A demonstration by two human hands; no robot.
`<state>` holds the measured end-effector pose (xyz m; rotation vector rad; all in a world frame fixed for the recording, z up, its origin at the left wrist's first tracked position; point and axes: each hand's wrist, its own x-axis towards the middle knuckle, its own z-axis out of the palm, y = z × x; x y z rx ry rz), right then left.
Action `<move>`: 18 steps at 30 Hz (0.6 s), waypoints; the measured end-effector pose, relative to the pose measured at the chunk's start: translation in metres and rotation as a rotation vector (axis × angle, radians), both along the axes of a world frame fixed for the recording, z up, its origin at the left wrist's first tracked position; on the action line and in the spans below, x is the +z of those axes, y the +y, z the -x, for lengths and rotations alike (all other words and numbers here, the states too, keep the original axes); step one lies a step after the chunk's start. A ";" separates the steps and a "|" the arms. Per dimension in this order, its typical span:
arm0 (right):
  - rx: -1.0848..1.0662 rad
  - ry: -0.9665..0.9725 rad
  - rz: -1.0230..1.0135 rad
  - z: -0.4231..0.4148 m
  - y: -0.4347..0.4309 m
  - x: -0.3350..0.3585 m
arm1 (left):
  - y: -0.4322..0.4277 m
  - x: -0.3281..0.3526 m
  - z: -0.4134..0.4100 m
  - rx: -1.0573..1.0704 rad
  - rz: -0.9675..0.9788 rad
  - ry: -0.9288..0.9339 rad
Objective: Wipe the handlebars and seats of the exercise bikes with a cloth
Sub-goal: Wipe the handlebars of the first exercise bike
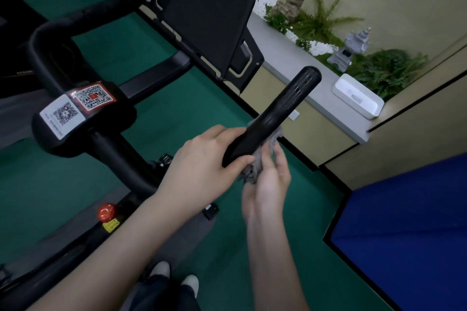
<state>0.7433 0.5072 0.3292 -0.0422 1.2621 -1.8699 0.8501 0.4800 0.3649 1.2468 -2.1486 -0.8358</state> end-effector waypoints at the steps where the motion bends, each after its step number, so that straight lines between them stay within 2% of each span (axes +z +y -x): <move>1: -0.021 0.014 -0.007 -0.003 0.001 -0.001 | -0.001 0.000 0.000 -0.002 -0.006 0.008; 4: -0.142 0.063 0.000 -0.002 -0.005 0.003 | -0.001 -0.001 0.000 -0.015 -0.016 0.033; 7: -0.265 0.259 0.050 0.005 -0.014 0.014 | -0.002 -0.003 -0.001 -0.005 -0.029 0.043; 13: -0.368 0.799 -0.074 -0.016 -0.002 0.008 | -0.004 -0.007 -0.003 -0.009 -0.074 0.080; 18: -0.311 1.409 -0.117 -0.008 0.008 0.004 | -0.005 -0.008 -0.003 -0.020 -0.093 0.082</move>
